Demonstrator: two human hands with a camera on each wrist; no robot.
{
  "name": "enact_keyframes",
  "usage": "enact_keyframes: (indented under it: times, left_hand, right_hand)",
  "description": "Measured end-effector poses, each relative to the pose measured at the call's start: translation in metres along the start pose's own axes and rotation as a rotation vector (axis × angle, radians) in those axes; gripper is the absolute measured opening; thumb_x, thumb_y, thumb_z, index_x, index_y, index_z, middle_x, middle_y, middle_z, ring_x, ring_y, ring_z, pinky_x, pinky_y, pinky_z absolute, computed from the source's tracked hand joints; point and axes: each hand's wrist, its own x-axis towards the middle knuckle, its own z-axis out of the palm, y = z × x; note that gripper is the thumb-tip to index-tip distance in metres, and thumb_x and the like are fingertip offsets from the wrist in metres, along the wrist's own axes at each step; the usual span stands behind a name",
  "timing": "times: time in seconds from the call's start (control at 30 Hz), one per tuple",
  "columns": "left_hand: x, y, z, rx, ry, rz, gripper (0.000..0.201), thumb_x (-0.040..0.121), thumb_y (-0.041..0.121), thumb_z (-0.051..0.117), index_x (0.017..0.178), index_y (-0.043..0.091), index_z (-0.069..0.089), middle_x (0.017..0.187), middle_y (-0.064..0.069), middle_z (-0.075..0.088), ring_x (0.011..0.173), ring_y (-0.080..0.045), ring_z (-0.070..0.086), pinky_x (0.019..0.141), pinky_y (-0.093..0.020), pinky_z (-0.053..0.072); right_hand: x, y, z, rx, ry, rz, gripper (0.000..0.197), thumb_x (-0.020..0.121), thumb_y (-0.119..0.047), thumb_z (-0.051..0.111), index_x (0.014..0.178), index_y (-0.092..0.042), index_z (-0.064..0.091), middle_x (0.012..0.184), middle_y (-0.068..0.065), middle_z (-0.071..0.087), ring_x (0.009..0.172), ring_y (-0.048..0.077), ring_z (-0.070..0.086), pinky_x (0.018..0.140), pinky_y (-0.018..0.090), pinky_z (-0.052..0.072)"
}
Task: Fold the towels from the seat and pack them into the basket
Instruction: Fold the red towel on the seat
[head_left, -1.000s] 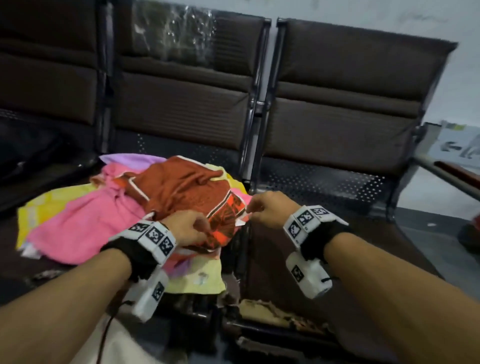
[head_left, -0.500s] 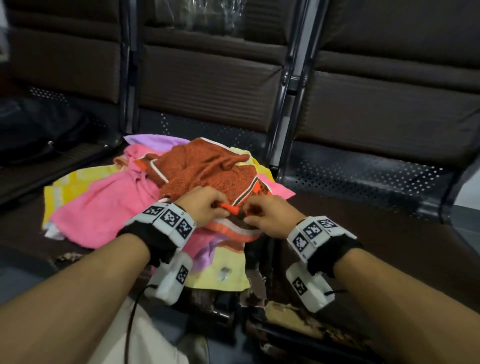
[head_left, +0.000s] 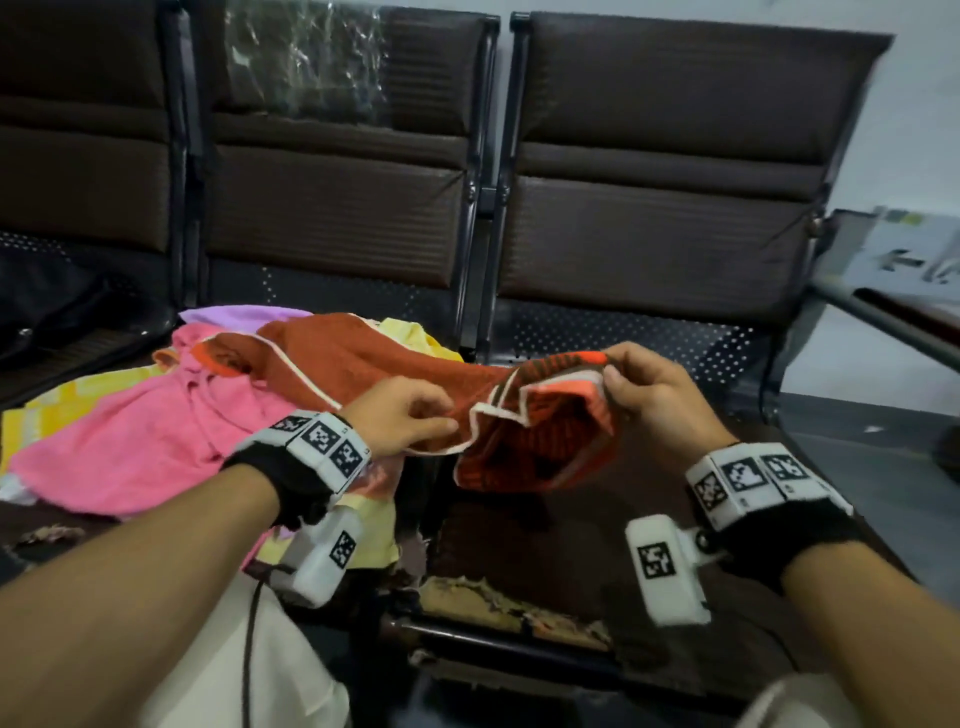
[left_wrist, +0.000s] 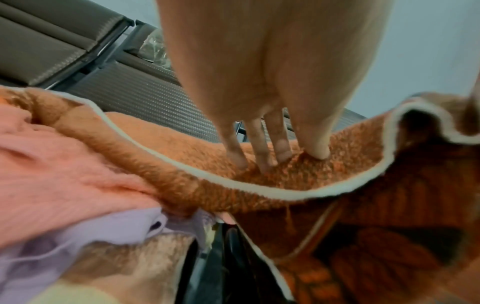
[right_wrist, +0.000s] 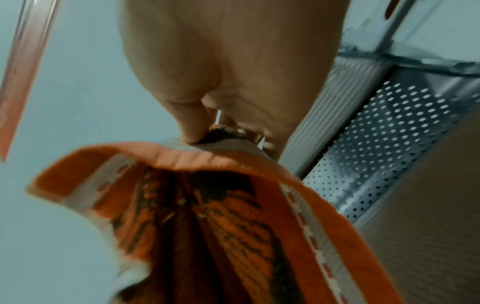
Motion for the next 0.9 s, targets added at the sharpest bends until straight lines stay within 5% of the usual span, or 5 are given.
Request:
enact_keyframes:
  times: [0.13,0.27,0.5,0.7,0.9]
  left_hand:
    - [0.006,0.016,0.010,-0.085,0.096,-0.005,0.010,0.092,0.011,0.056,0.090,0.008,0.065,0.081,0.004,0.063,0.072,0.000,0.055,0.078,-0.023,0.041]
    - [0.017,0.045,0.016,-0.196,0.096,0.054,0.013,0.093,0.011,0.054,0.090,0.006,0.065,0.083,-0.003,0.063,0.078,-0.010,0.056,0.076,-0.026,0.043]
    - [0.035,0.068,0.055,-0.279,0.084,-0.007,0.017,0.094,0.018,0.055,0.089,0.007,0.066,0.074,-0.005,0.061,0.069,-0.012,0.053,0.068,-0.029,0.042]
    - [0.044,0.062,0.055,-0.323,0.101,-0.019,0.024,0.098,0.017,0.046,0.101,-0.001,0.061,0.086,-0.009,0.059,0.080,-0.015,0.052,0.073,-0.025,0.043]
    - [0.042,0.059,0.054,-0.457,0.102,-0.013,0.042,0.100,0.028,0.036,0.098,-0.005,0.060,0.086,-0.010,0.059,0.080,-0.016,0.054,0.077,-0.027,0.044]
  right_hand:
    - [-0.007,0.008,-0.031,0.032,0.093,0.096,0.022,0.092,0.000,0.052,0.075,-0.010,0.061,0.061,-0.002,0.060,0.056,0.006,0.052,0.056,0.020,0.044]
    - [-0.017,0.027,-0.045,-0.635,0.024,0.145,0.013,0.090,-0.019,0.062,0.101,-0.014,0.066,0.096,0.002,0.068,0.091,0.016,0.062,0.089,0.035,0.047]
    - [-0.014,0.015,-0.003,-0.750,-0.334,0.022,0.046,0.074,-0.064,0.058,0.097,-0.024,0.052,0.097,-0.009,0.056,0.087,0.006,0.054,0.074,0.026,0.044]
    - [0.005,0.026,0.013,-0.890,-0.258,-0.039,0.018,0.094,-0.030,0.051,0.093,-0.013,0.057,0.098,0.005,0.064,0.095,0.024,0.059,0.075,0.030,0.040]
    - [0.008,0.040,0.024,-0.931,-0.332,0.096,0.054,0.078,-0.044,0.070,0.111,-0.015,0.039,0.107,0.003,0.058,0.100,0.023,0.058,0.084,0.041,0.049]
